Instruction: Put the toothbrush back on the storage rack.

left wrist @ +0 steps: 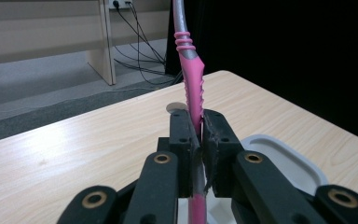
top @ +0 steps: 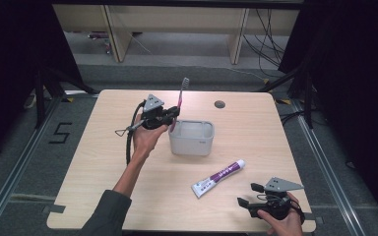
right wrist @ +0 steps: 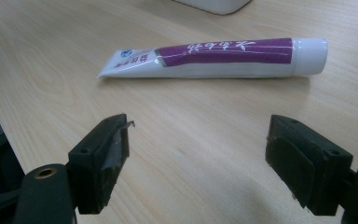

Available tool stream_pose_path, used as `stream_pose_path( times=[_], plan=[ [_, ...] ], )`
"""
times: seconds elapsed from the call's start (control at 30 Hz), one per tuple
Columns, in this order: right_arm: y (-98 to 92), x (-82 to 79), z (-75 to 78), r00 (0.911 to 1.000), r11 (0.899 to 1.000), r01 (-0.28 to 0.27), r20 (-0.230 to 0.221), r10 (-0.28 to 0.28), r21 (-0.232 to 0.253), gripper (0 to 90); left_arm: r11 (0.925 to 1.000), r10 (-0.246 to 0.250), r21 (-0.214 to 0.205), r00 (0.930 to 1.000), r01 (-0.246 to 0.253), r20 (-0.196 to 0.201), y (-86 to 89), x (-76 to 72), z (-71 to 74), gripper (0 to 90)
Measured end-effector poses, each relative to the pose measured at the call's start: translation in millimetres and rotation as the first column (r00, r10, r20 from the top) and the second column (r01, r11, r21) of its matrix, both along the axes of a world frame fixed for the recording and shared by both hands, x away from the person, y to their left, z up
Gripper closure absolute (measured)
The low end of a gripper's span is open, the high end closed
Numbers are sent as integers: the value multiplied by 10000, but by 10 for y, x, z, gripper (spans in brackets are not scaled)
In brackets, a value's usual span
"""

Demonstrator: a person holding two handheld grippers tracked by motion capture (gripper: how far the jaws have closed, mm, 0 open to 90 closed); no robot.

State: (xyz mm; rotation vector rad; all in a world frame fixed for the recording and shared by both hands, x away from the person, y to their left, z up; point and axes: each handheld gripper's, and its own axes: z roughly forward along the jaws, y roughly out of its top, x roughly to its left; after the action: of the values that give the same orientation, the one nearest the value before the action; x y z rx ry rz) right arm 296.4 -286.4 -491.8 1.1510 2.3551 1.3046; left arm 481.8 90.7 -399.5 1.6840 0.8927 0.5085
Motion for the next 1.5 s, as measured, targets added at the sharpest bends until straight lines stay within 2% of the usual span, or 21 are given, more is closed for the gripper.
stream_pose_path(
  times=[0.07,0.1,0.13,0.23,0.27,0.3,0.47,0.8,0.87,1.13,1.3,1.33,1.4,1.5],
  plan=[
    [-10,3,5,10000,9998,-22,52,23,-174,224,10000,51,-36,10000,-51,37,-4,8,-17,823],
    [2,-12,5,9998,10000,57,-186,-58,-46,223,10000,51,-36,10000,-51,37,-4,8,-17,823],
    [-9,1,5,10000,9999,-19,42,20,-171,223,10000,72,-60,10000,-72,19,-11,15,-28,822],
    [-11,4,5,9999,9998,-45,149,48,-203,224,10000,-5,-33,10000,5,41,-43,24,-47,823],
    [1,-13,6,9998,10000,51,-193,-52,-48,224,10000,-16,4,10000,16,8,-57,27,-62,823],
    [-13,1,5,10000,9998,-14,61,15,-195,224,10000,-16,4,10000,16,8,-57,27,-62,823],
    [-14,-1,4,10000,9998,-43,39,44,-192,224,9999,43,133,10000,-42,-50,-86,40,-112,822],
    [-15,-3,6,9999,9997,-125,4,125,-214,225,9995,286,141,9993,-283,-258,-39,65,-243,822],
    [-16,1,0,9999,9997,-93,109,95,-205,225,9995,289,152,9993,-285,-254,-38,63,-245,822],
    [-12,-7,10,9999,9997,-135,0,135,-199,225,9992,292,281,9993,-285,-232,-49,50,-259,821],
    [-13,-3,2,9999,9998,-91,52,92,-171,225,9991,333,288,9987,-322,-383,-40,45,-310,821],
    [-4,-12,1,9999,9999,-92,-144,90,-111,225,9991,335,291,9986,-323,-413,-30,46,-326,821],
    [-12,-3,0,9999,9997,-140,14,140,-218,225,9991,318,300,9986,-305,-430,-28,41,-334,821],
    [-14,-4,5,9999,9997,-130,-11,130,-210,225,9987,360,382,9984,-343,-439,-17,43,-339,819]
  ],
)
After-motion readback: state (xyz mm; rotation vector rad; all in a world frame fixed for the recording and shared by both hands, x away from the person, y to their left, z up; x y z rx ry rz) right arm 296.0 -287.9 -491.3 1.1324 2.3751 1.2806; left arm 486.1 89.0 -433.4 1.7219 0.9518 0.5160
